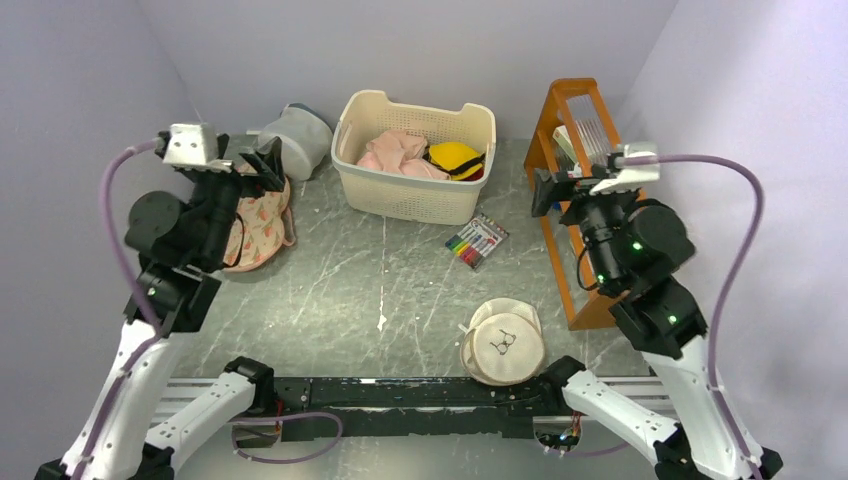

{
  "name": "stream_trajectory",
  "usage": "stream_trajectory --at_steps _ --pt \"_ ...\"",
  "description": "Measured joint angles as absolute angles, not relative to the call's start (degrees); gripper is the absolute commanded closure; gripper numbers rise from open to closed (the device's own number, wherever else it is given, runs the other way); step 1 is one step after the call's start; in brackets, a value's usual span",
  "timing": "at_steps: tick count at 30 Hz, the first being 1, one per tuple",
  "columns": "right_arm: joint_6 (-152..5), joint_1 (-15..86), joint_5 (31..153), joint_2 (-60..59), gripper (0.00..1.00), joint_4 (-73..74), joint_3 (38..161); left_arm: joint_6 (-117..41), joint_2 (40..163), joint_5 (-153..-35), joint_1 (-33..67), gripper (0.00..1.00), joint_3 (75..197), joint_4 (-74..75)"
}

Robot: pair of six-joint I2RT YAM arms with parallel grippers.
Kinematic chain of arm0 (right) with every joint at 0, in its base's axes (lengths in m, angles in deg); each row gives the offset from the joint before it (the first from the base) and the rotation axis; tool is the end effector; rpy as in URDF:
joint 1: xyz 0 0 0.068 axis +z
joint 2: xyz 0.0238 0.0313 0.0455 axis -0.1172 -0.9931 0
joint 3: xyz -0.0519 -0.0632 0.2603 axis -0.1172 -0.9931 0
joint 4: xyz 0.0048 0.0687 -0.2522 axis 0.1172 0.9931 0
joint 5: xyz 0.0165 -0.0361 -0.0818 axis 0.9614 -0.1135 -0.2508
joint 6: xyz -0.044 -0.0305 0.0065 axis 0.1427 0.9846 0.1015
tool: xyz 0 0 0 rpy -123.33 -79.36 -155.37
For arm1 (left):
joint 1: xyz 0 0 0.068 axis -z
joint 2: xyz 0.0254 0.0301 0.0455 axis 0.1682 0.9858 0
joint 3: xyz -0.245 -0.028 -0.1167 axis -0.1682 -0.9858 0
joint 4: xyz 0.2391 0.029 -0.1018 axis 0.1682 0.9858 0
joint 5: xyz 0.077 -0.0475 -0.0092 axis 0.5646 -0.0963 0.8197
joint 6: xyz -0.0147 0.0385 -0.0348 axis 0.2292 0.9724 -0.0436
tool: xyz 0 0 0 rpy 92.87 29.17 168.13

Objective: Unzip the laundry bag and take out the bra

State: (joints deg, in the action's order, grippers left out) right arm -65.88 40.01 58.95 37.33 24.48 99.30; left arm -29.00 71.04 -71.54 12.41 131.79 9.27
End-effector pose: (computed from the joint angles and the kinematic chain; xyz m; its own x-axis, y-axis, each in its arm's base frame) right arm 0.0986 0.0466 0.4889 0.1124 0.0625 -0.9917 -0.1454 0.9883 0.0458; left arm 0.1315 -0.0440 0.4821 0.2555 -0.1597 -0.9535 0.1625 0.9793 -0.1205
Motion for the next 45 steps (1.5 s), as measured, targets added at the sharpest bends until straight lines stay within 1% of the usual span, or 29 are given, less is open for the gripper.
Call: stream_trajectory --at_steps 11,17,21,26,30,34,39,45 --pt "-73.2 36.6 58.7 33.4 0.00 19.7 89.9 -33.2 78.5 -73.3 5.9 0.04 124.7 6.8" --pt "-76.7 35.8 59.4 33.2 0.00 19.1 88.6 -35.4 80.8 -72.9 4.7 0.04 123.5 5.9" --pt "-78.7 35.5 62.7 32.6 0.00 19.2 89.0 -37.7 80.9 -71.7 4.6 0.04 121.8 6.1" --pt "-79.5 35.4 69.6 32.2 0.00 19.1 88.9 -41.3 79.5 -70.6 4.4 0.04 118.4 10.2" --pt "-79.3 35.3 75.7 34.8 0.00 17.1 85.8 -43.2 76.3 -69.6 4.3 0.04 114.2 16.0" --pt "-78.5 35.3 79.6 37.3 0.00 16.1 83.3 -44.2 75.2 -67.6 4.2 0.04 112.7 21.2" --pt "-77.4 35.3 83.0 37.4 0.00 15.0 82.8 -47.4 80.1 -64.6 2.5 0.04 113.7 26.8" --pt "-76.8 35.3 85.6 35.6 0.00 14.6 82.8 -50.4 87.7 -68.8 -7.8 0.04 115.2 28.6"
